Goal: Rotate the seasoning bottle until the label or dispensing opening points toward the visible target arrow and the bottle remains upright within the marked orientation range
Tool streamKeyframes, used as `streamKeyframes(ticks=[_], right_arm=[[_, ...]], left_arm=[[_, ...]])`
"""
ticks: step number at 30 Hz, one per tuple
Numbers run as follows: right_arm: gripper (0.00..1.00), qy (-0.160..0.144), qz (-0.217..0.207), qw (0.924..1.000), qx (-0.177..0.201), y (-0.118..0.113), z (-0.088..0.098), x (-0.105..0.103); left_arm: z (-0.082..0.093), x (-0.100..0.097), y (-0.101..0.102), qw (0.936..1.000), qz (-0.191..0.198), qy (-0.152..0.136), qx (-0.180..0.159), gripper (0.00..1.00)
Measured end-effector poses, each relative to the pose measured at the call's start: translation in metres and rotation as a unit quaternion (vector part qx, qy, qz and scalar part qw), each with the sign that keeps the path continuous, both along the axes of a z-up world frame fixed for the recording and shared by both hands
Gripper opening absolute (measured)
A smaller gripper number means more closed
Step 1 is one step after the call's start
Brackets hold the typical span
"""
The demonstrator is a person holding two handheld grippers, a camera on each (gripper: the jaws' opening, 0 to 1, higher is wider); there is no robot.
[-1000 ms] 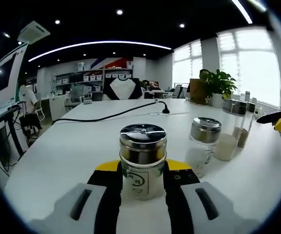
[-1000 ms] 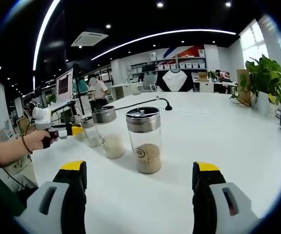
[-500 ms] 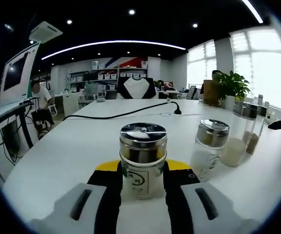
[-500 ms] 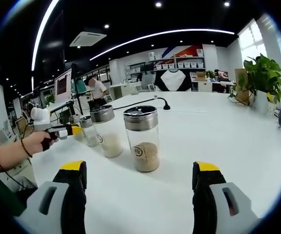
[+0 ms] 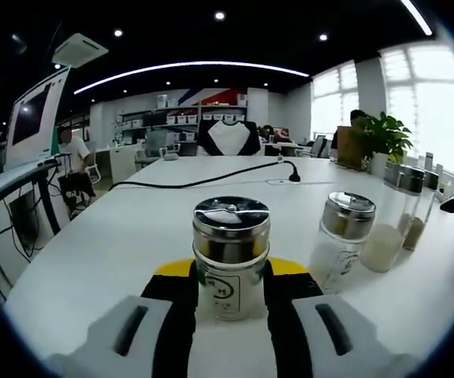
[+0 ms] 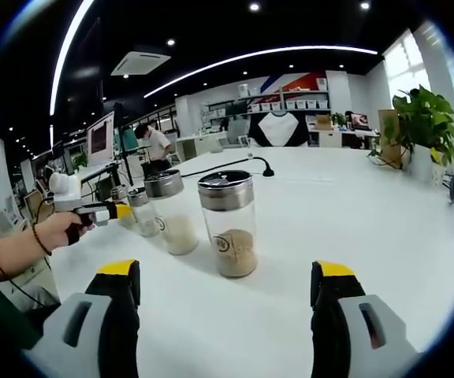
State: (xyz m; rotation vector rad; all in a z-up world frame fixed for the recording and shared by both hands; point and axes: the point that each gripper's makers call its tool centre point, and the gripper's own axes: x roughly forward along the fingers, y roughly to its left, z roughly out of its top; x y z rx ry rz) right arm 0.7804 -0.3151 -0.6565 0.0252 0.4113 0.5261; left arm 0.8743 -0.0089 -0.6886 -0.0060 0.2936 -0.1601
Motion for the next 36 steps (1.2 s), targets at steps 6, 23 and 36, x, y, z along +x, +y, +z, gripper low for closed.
streamKeyframes(ticks=[6, 23, 36], right_arm=[[0.91, 0.0, -0.001, 1.0, 0.001, 0.0, 0.0, 0.001], [0.91, 0.001, 0.003, 1.0, -0.003, 0.0, 0.0, 0.001], [0.91, -0.003, 0.006, 1.0, -0.004, 0.0, 0.0, 0.0]], left_arm=[[0.0, -0.001, 0.0, 1.0, 0.008, 0.0, 0.003, 0.34], [0.011, -0.005, 0.005, 0.9989, -0.031, -0.028, 0.021, 0.51], [0.014, -0.017, 0.004, 0.9886, -0.144, -0.039, 0.019, 0.57]])
